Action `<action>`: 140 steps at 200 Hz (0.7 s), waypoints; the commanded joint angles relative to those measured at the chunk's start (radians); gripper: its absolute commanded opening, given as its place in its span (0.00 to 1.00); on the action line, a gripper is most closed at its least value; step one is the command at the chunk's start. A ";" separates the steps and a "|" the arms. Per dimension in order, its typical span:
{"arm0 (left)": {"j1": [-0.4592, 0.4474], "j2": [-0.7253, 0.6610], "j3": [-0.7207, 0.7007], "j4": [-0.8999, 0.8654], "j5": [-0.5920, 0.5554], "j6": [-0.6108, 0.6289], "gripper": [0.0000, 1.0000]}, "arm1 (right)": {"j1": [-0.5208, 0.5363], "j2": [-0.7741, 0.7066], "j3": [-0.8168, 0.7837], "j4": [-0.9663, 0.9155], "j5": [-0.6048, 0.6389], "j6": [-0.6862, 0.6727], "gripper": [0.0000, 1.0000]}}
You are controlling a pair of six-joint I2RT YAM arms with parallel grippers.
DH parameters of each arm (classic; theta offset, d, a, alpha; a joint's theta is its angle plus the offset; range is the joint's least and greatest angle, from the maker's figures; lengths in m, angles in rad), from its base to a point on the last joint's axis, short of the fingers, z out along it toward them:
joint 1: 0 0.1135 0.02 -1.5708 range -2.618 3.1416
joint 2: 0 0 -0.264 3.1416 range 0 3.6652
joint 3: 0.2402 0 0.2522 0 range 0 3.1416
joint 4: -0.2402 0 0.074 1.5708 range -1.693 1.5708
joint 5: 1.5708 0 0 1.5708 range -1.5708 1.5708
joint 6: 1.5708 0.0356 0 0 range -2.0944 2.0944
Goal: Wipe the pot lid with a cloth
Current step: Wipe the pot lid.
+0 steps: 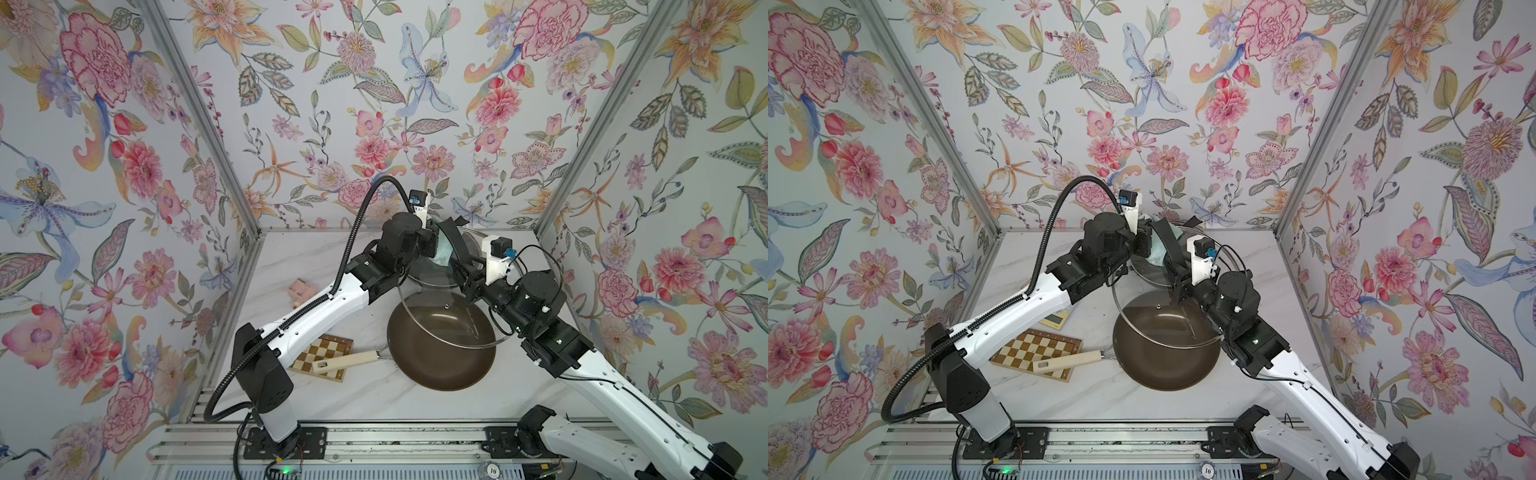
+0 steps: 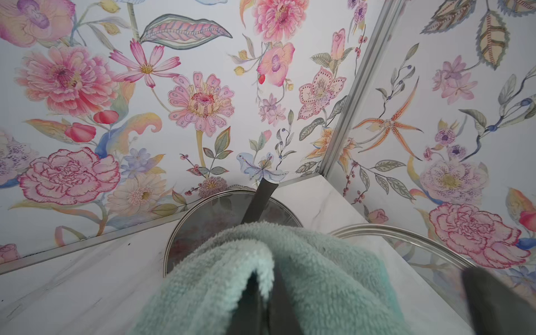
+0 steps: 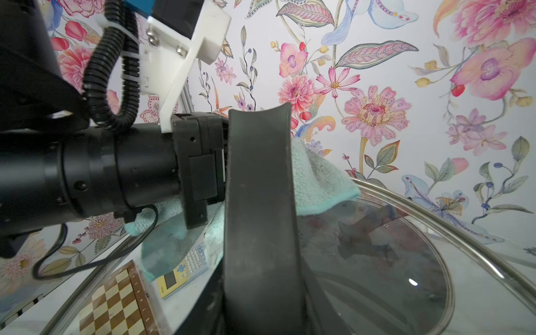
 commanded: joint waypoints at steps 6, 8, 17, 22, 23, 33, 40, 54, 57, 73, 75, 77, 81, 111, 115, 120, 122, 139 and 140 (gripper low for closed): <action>0.017 -0.011 -0.002 -0.089 0.007 0.021 0.00 | -0.008 0.014 0.045 0.252 0.113 0.001 0.00; 0.016 -0.015 -0.008 -0.092 0.010 0.021 0.00 | -0.011 0.023 0.049 0.261 0.119 0.002 0.00; 0.015 -0.042 -0.055 -0.094 0.020 0.018 0.00 | -0.021 0.070 0.059 0.313 0.153 0.007 0.00; 0.015 -0.063 -0.092 -0.088 0.027 0.014 0.00 | -0.026 0.099 0.065 0.351 0.179 0.013 0.00; 0.016 -0.066 -0.098 -0.088 0.029 0.013 0.00 | -0.028 0.106 0.066 0.358 0.185 0.014 0.00; 0.016 -0.102 -0.166 -0.086 0.034 -0.002 0.00 | -0.038 0.164 0.080 0.426 0.247 0.038 0.00; 0.017 -0.125 -0.206 -0.091 0.036 -0.012 0.00 | -0.044 0.198 0.089 0.472 0.297 0.062 0.00; 0.017 -0.146 -0.271 -0.095 0.056 -0.022 0.00 | -0.053 0.260 0.104 0.548 0.379 0.104 0.00; 0.017 -0.172 -0.286 -0.093 0.069 -0.021 0.00 | -0.053 0.272 0.108 0.563 0.396 0.110 0.00; 0.016 -0.192 -0.336 -0.069 0.179 -0.009 0.00 | -0.054 0.339 0.132 0.635 0.481 0.130 0.00; 0.016 -0.192 -0.338 -0.065 0.194 -0.008 0.00 | -0.053 0.347 0.136 0.638 0.493 0.134 0.00; 0.017 -0.191 -0.341 -0.062 0.207 -0.006 0.00 | -0.051 0.354 0.141 0.642 0.506 0.137 0.00; 0.015 -0.191 -0.346 -0.057 0.234 -0.002 0.00 | -0.051 0.369 0.149 0.648 0.521 0.143 0.00; 0.017 -0.164 -0.297 -0.107 0.326 0.077 0.00 | -0.026 0.455 0.208 0.670 0.563 0.141 0.00; 0.018 -0.130 -0.287 -0.117 0.335 0.092 0.00 | -0.021 0.462 0.212 0.671 0.563 0.140 0.00; 0.019 -0.120 -0.275 -0.128 0.353 0.113 0.00 | -0.016 0.469 0.215 0.674 0.561 0.139 0.00; 0.019 -0.115 -0.271 -0.132 0.363 0.121 0.00 | -0.014 0.471 0.214 0.675 0.559 0.139 0.00; 0.019 -0.082 -0.236 -0.141 0.462 0.168 0.00 | -0.005 0.480 0.217 0.675 0.539 0.142 0.00; 0.018 -0.080 -0.233 -0.140 0.469 0.169 0.00 | -0.006 0.479 0.215 0.674 0.538 0.142 0.00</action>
